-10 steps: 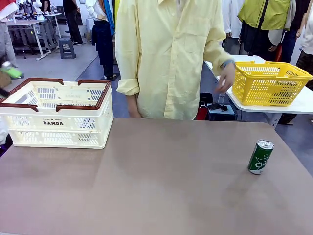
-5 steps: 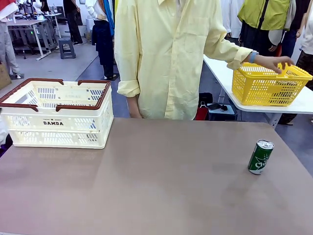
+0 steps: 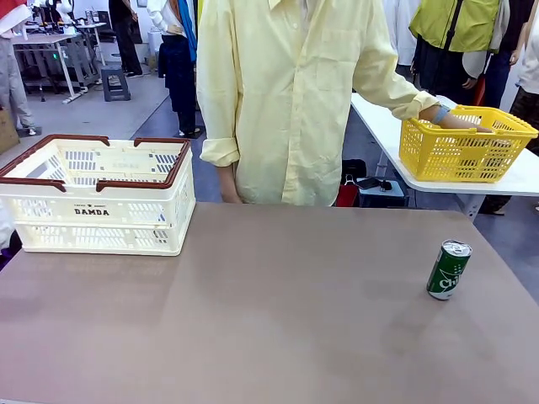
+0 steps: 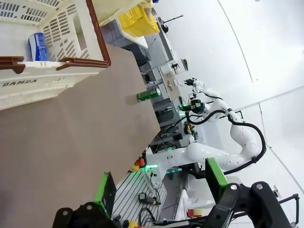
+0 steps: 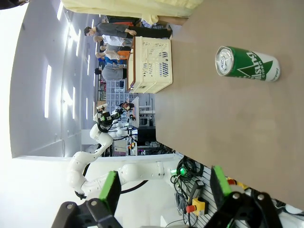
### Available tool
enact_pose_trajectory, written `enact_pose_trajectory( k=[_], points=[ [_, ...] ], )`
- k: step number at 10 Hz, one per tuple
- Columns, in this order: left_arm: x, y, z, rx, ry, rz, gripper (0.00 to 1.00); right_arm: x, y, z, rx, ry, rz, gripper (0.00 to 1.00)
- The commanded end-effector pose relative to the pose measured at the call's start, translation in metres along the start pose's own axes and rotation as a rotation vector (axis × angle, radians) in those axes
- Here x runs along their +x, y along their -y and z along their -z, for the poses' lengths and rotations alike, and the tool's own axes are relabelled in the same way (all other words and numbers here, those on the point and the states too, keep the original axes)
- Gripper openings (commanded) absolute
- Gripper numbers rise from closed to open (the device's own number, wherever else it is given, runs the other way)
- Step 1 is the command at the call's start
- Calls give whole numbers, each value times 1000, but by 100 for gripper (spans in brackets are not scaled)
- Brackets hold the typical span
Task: Place the drinks into the Shopping basket.
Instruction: Pick up one drink and place it into the Shopping basket.
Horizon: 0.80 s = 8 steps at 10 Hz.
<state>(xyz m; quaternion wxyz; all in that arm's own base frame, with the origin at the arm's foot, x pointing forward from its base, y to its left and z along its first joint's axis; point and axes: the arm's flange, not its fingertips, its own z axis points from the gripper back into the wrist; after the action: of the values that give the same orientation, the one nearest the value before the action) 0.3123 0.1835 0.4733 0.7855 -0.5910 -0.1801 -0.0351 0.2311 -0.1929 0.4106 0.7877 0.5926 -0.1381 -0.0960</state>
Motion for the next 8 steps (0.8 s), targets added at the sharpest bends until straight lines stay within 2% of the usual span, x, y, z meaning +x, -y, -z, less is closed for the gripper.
enact_pose_trajectory(
  k=[1,5,8],
  points=[
    [-4,-1,3,-2,-6,-7,100,0,-2,-2,1,-3,-6,100],
    [-4,-1,3,-2,-6,-7,100,0,0,0,0,0,0,100],
    [-4,-1,3,-2,-6,-7,100,9,-94,71,-635,-328,-221,100]
  ],
)
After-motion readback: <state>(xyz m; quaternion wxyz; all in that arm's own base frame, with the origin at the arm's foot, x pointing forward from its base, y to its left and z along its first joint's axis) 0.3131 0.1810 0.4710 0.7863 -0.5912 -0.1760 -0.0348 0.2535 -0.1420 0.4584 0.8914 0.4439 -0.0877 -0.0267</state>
